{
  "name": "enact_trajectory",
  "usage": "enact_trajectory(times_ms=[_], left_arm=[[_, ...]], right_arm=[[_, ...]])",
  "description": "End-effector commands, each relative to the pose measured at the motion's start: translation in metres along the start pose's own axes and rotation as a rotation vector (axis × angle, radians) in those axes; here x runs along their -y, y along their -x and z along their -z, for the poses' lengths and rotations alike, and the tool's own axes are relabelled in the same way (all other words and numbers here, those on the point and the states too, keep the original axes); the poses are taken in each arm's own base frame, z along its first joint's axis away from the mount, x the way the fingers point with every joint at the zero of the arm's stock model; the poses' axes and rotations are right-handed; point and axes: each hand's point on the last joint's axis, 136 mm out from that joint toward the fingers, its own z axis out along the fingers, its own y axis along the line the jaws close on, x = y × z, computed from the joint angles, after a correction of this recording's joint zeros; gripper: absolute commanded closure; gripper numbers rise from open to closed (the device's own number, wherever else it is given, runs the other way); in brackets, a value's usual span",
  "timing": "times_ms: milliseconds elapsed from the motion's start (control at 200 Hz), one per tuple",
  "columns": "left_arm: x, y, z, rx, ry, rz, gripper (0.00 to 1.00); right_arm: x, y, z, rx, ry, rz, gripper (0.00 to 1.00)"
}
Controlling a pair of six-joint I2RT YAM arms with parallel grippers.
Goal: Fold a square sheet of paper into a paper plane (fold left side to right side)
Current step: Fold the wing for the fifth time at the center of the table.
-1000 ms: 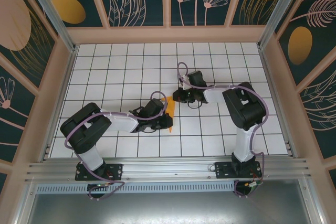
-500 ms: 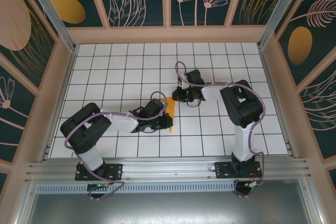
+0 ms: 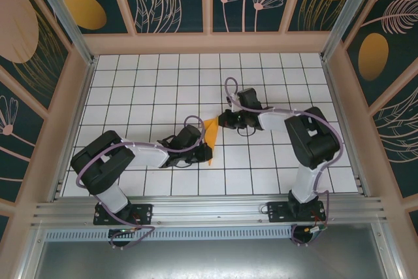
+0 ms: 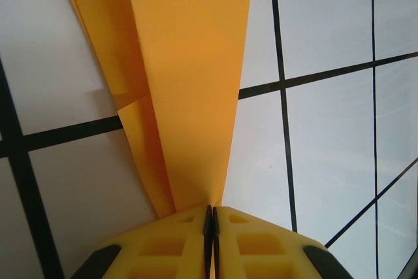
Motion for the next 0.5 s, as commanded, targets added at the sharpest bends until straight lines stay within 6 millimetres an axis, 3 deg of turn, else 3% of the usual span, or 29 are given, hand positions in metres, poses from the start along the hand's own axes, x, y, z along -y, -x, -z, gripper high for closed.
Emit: enact_trajectory(times_ms=[0,170,495], left_arm=[[-0.032,-0.029,-0.001,-0.098,0.117,0.026,0.85],[-0.031,-0.028,-0.001,-0.096,0.115,0.027,0.85],[-0.032,-0.031,-0.001,-0.103,0.121,0.024,0.85]], right_arm=[[-0.027,-0.017,0.005,-0.005,0.094,0.016,1.0],[-0.031,-0.034,-0.008,-0.045,0.125,0.003,1.0],[-0.023,-0.011,-0.031,-0.049,0.113,0.025,1.0]])
